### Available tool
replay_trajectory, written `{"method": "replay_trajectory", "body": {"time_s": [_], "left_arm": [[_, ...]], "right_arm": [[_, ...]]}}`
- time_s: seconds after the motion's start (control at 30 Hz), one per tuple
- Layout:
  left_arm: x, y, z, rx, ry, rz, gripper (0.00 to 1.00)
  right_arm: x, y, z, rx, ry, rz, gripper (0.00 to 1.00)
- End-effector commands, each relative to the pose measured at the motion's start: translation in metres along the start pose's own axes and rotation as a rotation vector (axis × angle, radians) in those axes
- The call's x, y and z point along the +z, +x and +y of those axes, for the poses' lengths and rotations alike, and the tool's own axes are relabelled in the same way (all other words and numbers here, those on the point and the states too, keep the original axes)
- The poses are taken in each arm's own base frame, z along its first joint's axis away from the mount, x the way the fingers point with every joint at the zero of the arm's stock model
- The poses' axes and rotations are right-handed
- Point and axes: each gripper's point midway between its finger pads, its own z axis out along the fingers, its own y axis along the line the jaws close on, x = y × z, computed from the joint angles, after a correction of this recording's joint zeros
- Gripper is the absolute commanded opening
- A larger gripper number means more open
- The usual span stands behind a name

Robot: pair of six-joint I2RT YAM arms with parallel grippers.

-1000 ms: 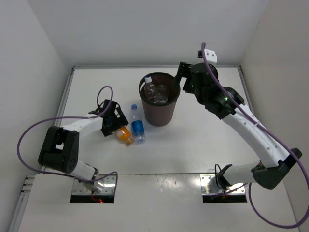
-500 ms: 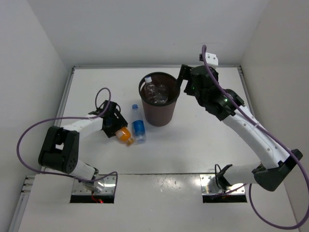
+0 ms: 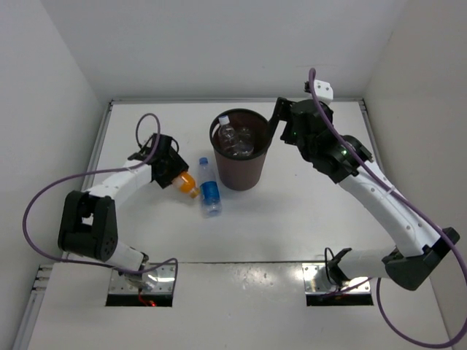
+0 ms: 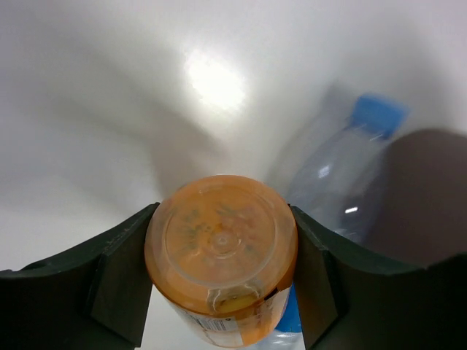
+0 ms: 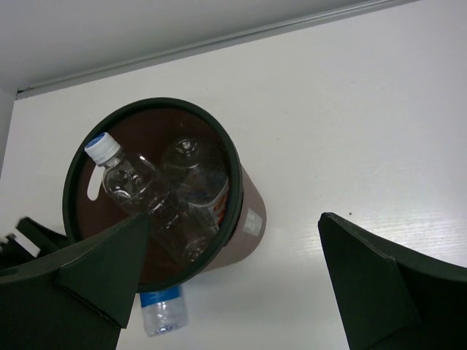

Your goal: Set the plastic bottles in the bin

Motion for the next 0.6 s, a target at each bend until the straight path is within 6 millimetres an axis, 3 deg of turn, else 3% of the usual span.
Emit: {"method": "replay_trajectory", "body": {"time_s": [0.0, 0.1, 0.2, 0.23, 0.3, 0.43, 0.5, 0.57], "left_arm": [[-0.025, -0.065, -0.034, -0.033, 0.061, -0.169, 0.38], [-0.035, -0.103, -0.032, -0.087, 0.043, -0.246, 0.36], [-0.059, -0.161, -0.039, -0.145, 0.062, -0.374, 0.35], [-0.076, -0.183, -0.057, -0.126, 0.106, -0.433, 0.35], [-0.095, -0.207, -0.081, -0.1, 0.181, -0.5, 0.34], [-0.136, -0.229, -0.139, -0.014, 0.366, -0.579, 0.34], [-0.15, -0.228, -0.165, 0.049, 0.442, -0.599, 0.34], [-0.177, -0.218, -0.212, 0.183, 0.563, -0.633, 0.34]], "right_arm": [[-0.009, -0.012, -0.009, 0.041, 0.02, -0.043, 0.99], [-0.009, -0.012, -0.009, 0.041, 0.02, -0.043, 0.99], [-0.009, -0.012, -0.011, 0.036, 0.031, -0.041, 0.99], [-0.008, -0.013, -0.014, 0.039, 0.04, -0.043, 0.99], [-0.008, -0.014, -0.016, 0.039, 0.047, -0.048, 0.99], [-0.009, -0.013, -0.017, 0.039, 0.048, -0.048, 0.99], [-0.009, -0.013, -0.017, 0.039, 0.048, -0.048, 0.99], [-0.008, -0.014, -0.02, 0.052, 0.056, -0.051, 0.99]]}}
